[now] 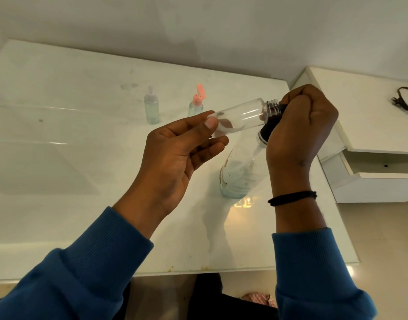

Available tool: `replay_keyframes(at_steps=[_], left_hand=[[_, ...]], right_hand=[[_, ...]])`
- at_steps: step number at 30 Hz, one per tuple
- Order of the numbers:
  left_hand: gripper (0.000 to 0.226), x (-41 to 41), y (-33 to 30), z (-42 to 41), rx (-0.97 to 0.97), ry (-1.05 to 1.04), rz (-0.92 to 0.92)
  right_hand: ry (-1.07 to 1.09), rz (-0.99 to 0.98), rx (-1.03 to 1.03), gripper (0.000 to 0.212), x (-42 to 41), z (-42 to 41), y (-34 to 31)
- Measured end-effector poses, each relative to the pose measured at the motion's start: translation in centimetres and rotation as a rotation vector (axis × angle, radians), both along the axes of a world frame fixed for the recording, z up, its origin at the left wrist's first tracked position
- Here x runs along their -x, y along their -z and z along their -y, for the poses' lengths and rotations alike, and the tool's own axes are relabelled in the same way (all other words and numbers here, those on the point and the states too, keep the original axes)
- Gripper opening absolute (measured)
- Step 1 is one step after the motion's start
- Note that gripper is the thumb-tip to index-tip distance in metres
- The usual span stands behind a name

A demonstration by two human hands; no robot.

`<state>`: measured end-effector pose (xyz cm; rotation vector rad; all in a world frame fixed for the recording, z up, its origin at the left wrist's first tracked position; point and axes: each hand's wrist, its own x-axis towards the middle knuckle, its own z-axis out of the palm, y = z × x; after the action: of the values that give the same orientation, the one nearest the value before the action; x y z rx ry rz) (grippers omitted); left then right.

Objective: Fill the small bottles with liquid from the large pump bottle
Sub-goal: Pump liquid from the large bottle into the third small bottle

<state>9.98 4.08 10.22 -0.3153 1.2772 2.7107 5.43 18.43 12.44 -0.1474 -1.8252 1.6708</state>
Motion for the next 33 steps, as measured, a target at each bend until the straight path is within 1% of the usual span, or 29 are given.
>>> replay_keyframes(at_steps=[4,7,12,18,22,27,33], left_hand=[[0.039,0.0,-0.2,-0.2,0.001,0.017,-0.018],[0.037,0.0,-0.2,-0.3,-0.008,0.021,-0.026],[0.039,0.0,-0.1,-0.2,-0.014,0.014,-0.020],[0.041,0.1,0.0,0.0,-0.004,0.006,-0.021],[0.042,0.1,0.0,-0.1,-0.011,0.004,-0.017],[0.042,0.2,-0.1,0.0,-0.018,-0.002,-0.018],[0.041,0.1,0.0,-0.1,-0.018,0.005,-0.022]], right_hand=[[-0.002,0.063,0.027,0.028,0.3,-0.6,-0.8],[-0.015,0.109,0.103,0.036,0.3,-1.1,-1.4],[-0.019,0.134,0.110,0.038,0.2,-1.1,-1.4],[0.037,0.072,0.053,0.035,0.3,-0.7,-0.9],[0.046,0.065,-0.010,0.036,0.6,-1.0,-1.0],[0.013,0.078,-0.005,0.039,0.7,-0.9,-1.0],[0.047,0.042,-0.018,0.038,0.5,-0.8,-1.0]])
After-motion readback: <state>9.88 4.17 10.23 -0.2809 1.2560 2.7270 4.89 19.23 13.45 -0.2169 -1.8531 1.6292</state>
